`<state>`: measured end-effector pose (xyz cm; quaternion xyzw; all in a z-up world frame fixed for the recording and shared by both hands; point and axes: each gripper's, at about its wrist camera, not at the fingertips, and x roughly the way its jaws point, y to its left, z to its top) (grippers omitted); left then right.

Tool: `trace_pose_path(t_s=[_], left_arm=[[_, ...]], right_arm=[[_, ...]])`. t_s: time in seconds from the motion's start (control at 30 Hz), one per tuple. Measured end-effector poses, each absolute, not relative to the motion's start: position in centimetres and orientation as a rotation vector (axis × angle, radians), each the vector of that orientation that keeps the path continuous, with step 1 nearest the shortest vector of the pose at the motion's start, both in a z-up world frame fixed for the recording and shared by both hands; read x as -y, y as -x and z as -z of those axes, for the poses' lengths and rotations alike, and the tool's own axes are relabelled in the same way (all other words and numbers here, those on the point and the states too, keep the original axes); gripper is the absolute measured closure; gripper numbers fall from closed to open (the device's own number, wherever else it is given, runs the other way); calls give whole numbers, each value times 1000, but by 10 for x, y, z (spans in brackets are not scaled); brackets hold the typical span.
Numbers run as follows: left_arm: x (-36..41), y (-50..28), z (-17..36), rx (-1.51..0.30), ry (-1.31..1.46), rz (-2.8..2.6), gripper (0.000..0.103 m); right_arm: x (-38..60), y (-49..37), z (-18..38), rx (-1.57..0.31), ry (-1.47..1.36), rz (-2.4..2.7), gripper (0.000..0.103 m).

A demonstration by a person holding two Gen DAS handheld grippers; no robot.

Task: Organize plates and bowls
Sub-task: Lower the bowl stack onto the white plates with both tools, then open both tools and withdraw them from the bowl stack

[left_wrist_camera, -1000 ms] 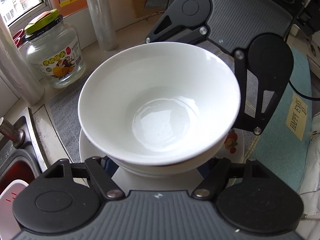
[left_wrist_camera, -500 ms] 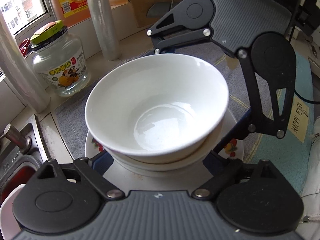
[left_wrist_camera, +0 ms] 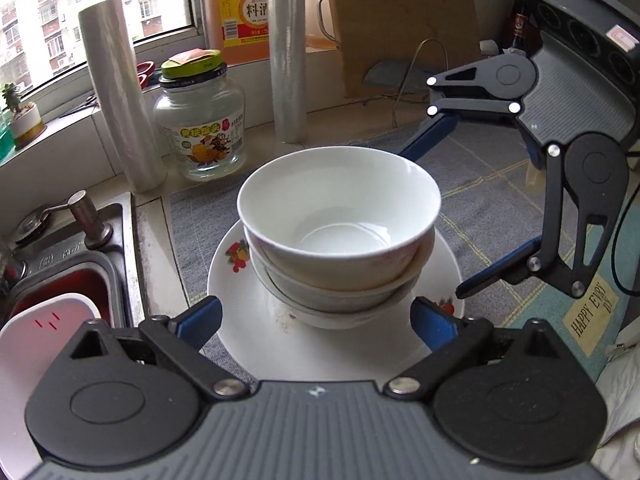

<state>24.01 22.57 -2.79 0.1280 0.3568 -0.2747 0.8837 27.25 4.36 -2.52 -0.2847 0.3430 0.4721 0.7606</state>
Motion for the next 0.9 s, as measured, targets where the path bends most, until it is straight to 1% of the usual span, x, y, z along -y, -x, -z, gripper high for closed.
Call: trace_pose_path(t_s=[0.2,0.27,0.37,0.47,0.67,0.9], left_arm=[[-230,-220,22,-705,-151,459,3],[-234,-212,19,-687,-116,423,1],[-240,-199,18,-658,-97,328,1],[-243,-192,19,-635,-105,235,1],[-241,-182,19,-606,-130,176,1],[-244,-170,14,-556,-97,108,1]], right_arm=[[-29,-259,23,-776,519,-854,0],[-23,-254,11,-739,458,-820,0],[-16,-256,-13,-669,315,-770,0],[-24,-265,-21,-624,212,-704,0],[-54,-263,1,-602,231,-640,0],[-58,-255,12,-628,239,-613,0]])
